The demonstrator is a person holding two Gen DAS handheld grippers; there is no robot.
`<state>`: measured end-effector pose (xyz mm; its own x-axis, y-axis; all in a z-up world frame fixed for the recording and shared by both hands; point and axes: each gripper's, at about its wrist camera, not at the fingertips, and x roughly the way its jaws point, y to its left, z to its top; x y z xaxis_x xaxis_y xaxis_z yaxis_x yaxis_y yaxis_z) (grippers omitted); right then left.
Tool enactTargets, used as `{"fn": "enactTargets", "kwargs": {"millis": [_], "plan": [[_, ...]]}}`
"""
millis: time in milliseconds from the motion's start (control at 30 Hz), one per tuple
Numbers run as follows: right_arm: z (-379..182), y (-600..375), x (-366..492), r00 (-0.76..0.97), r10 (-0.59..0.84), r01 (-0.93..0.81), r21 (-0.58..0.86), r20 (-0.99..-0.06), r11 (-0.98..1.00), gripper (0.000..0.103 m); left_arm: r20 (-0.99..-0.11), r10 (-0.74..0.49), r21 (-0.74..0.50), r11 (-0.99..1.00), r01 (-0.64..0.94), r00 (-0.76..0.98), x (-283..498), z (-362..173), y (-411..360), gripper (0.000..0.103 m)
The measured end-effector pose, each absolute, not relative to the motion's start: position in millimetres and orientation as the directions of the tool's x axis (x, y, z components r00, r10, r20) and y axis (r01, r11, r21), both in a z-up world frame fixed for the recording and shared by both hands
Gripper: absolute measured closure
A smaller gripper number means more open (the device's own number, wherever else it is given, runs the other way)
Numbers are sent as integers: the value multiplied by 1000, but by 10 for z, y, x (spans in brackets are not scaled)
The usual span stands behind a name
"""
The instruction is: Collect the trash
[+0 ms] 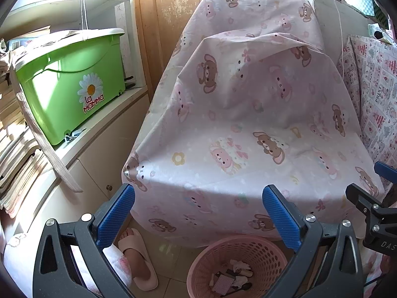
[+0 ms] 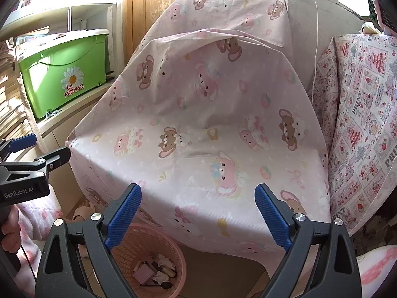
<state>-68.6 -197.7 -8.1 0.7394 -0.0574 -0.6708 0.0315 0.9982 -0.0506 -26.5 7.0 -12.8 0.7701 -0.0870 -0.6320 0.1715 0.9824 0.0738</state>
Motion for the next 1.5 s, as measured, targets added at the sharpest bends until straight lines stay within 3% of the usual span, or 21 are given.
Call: {"fn": "enactTargets", "kwargs": {"millis": [1500], "plan": [[-94, -1954, -661, 740, -53, 23, -53, -671, 998, 9, -644, -89, 71, 982, 176, 760, -245, -150, 47, 1]]}}
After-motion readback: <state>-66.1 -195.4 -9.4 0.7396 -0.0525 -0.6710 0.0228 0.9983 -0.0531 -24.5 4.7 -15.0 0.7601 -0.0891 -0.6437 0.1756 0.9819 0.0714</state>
